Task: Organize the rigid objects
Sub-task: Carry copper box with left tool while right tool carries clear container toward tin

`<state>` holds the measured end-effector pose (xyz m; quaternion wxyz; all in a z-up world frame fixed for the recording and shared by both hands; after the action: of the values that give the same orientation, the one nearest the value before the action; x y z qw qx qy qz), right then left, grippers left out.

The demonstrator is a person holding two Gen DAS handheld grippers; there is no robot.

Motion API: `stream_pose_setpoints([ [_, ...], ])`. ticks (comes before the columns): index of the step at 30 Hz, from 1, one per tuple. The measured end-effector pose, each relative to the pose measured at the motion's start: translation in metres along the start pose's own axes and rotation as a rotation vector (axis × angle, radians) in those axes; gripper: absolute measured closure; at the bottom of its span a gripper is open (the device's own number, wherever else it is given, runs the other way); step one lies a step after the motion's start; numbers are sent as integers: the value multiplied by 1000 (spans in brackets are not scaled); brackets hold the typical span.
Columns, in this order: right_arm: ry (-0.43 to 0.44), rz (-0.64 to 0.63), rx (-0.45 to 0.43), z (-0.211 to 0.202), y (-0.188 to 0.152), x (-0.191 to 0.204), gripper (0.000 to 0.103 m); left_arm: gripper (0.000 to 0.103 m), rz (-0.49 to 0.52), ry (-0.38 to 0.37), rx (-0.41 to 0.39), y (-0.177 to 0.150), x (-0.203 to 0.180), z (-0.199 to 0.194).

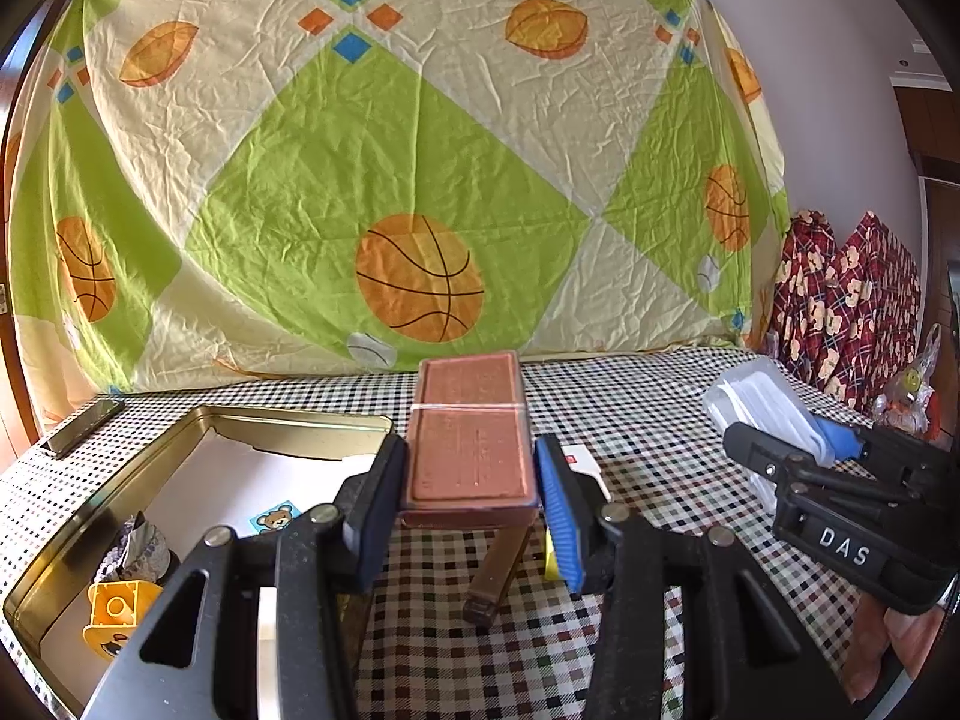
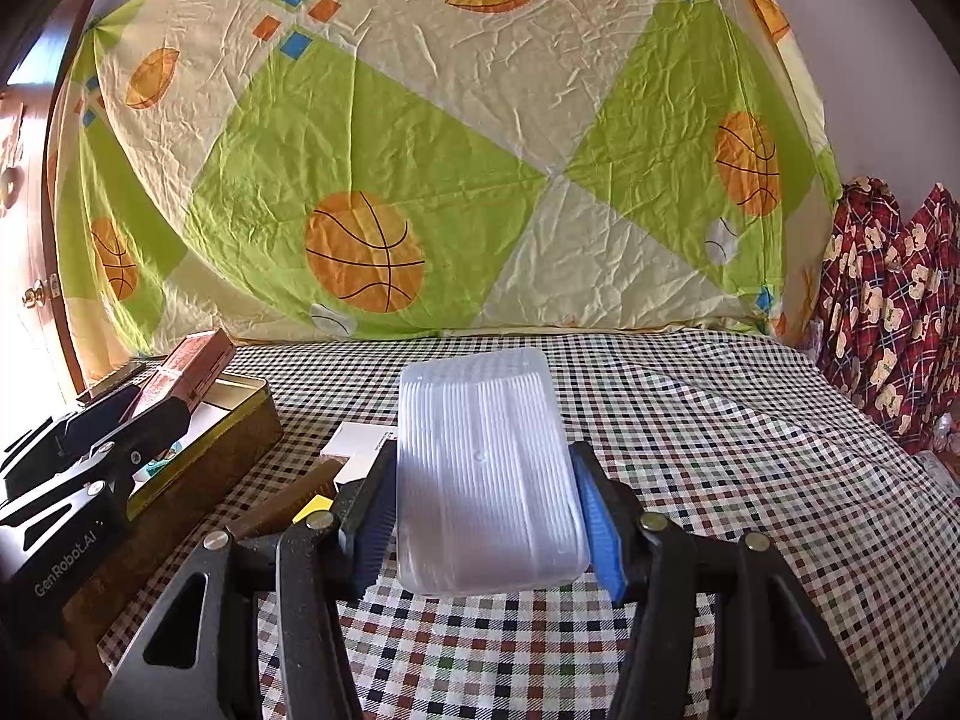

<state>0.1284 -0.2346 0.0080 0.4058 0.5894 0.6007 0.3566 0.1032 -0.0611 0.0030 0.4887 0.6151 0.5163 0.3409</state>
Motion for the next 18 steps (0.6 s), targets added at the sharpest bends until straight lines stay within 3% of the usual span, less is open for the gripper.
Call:
stream_pose_setpoints([
  [18,21,-5,-51,-11,1,3,46,60,-16,16,-30,-1,5,-14],
])
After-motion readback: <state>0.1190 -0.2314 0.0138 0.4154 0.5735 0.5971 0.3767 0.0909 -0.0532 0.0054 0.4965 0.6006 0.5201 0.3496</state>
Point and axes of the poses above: each gripper's, at about its wrist camera, not at the fingertips, and z roughly the way its jaws point, x to its left, y to its top, the point moved 1 cm from there along z, roughly the way its jaws point, and after that the axes turned 14 degrees about -y, right-handed, at the moved point
